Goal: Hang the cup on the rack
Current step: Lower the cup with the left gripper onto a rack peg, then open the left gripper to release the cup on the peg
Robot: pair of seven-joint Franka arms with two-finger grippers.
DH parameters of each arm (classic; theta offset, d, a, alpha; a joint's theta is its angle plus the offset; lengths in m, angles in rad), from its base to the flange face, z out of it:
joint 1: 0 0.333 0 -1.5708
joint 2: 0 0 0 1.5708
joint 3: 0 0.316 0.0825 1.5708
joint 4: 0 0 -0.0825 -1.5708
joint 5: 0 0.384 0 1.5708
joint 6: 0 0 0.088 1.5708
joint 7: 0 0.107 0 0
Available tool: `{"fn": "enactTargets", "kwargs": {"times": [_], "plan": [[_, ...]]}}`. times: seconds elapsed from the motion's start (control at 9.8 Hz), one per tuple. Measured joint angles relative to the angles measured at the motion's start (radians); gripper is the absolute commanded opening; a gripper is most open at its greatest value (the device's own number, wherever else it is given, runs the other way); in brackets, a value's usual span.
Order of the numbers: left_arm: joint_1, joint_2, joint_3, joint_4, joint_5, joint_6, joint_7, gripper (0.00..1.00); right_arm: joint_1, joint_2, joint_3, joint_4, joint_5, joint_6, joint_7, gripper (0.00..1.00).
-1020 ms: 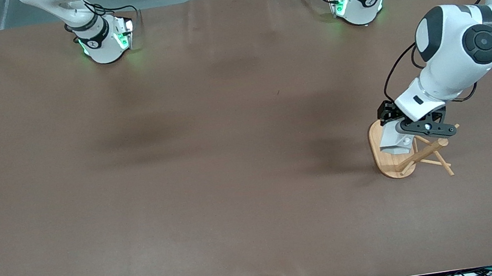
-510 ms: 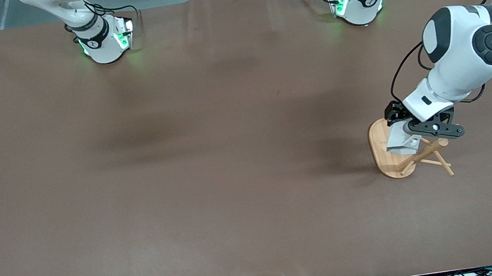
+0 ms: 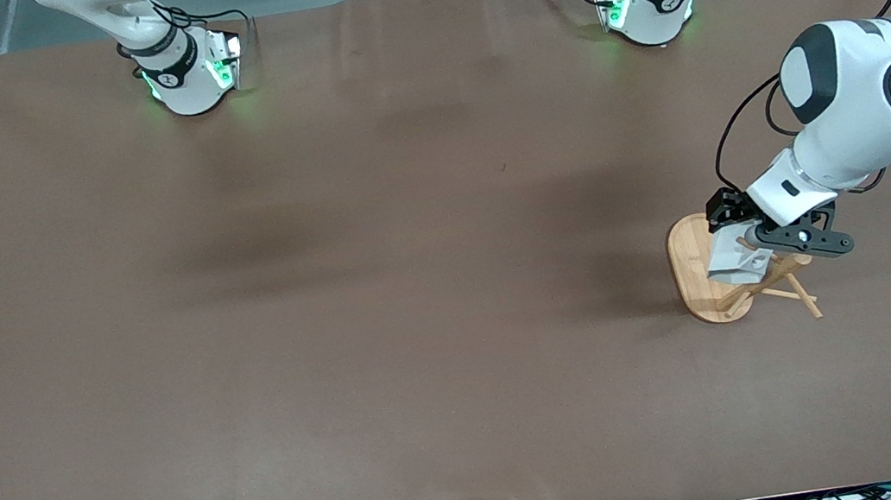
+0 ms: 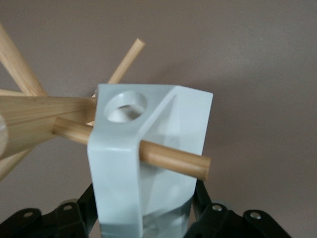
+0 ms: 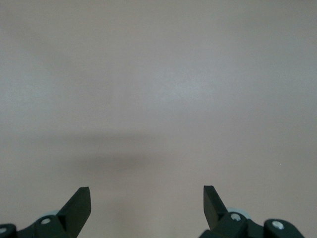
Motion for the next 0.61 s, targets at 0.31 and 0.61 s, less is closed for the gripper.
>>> {"fn": "enactTargets", "kwargs": {"times": [0.31, 0.61], "plan": [[0.000, 0.001, 0.000, 0.012, 0.000, 0.013, 0.003, 1.00, 0.000, 0.000, 0.000, 0.000, 0.000, 0.000, 0.000, 1.00], [0.000, -0.001, 0.001, 0.048, 0.000, 0.012, 0.002, 1.00, 0.000, 0.000, 0.000, 0.000, 0.000, 0.000, 0.000, 1.00]]}}
